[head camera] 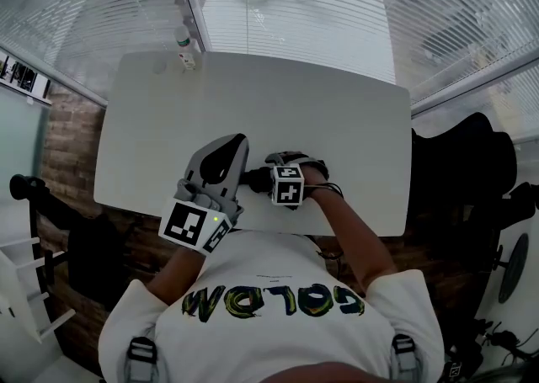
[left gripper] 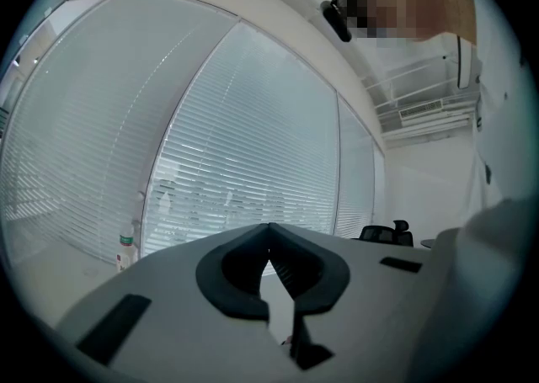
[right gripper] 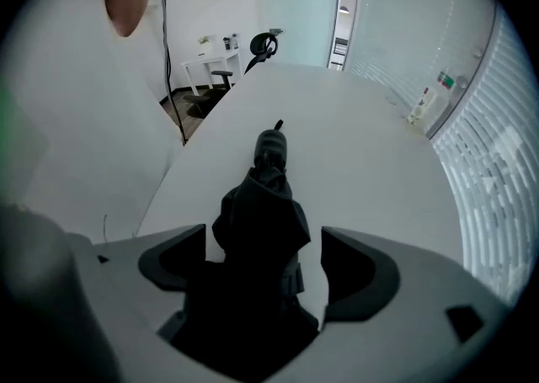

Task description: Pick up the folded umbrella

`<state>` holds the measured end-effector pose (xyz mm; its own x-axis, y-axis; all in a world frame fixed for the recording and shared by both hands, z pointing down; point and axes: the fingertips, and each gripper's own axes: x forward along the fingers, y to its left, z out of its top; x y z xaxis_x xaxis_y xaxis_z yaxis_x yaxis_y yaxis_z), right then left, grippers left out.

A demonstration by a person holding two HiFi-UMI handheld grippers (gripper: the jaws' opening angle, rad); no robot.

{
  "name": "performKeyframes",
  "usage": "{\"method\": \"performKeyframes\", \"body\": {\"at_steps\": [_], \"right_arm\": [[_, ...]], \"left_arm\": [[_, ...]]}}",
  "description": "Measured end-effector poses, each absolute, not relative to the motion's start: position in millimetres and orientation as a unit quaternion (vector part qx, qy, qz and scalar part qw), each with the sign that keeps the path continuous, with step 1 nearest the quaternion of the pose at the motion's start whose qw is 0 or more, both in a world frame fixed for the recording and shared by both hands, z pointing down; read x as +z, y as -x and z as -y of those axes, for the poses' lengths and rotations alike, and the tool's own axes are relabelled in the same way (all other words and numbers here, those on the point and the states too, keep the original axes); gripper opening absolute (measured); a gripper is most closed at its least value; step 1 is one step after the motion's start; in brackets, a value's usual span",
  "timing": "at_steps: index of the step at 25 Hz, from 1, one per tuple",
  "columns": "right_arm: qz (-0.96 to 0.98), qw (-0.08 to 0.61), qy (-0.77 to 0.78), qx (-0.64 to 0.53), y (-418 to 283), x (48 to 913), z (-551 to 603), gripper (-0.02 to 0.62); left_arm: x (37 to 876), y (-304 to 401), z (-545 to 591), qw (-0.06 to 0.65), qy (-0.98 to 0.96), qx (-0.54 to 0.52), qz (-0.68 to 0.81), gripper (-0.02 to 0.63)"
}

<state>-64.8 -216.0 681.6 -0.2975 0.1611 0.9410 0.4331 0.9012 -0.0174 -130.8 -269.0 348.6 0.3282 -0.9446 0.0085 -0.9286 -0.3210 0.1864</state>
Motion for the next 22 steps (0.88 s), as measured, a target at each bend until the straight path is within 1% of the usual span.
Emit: {"method": "performKeyframes", "body": {"at_steps": [8, 13, 16, 17, 18, 19, 22], "right_arm": [[0.775, 0.58, 0.21, -0.141, 66, 707, 210, 0.413], [0.777, 0.575, 0.219, -0.135, 66, 710, 209, 0.405], [0.782, 0.568, 0.219, -0.133, 65, 707, 208, 0.368], [0.784, 0.567, 0.217, -0.13, 66, 706, 208, 0.342], [0.786, 0.566, 0.215, -0.127, 66, 706, 209, 0.298], [0.788, 0.565, 0.212, -0.125, 67, 705, 209, 0.282], [0.789, 0.565, 0.207, -0.124, 67, 705, 209, 0.263]], "left_arm": [[347, 129, 267, 0.079, -0.808, -0.051, 0.582, 0.011], [349, 131, 269, 0.082, -0.805, -0.051, 0.585, 0.011], [350, 130, 269, 0.083, -0.805, -0.051, 0.585, 0.011], [351, 130, 269, 0.083, -0.806, -0.05, 0.585, 0.011], [351, 130, 270, 0.083, -0.806, -0.05, 0.584, 0.011], [351, 129, 270, 0.083, -0.806, -0.05, 0.584, 0.011], [351, 129, 272, 0.082, -0.806, -0.051, 0.583, 0.011]]}}
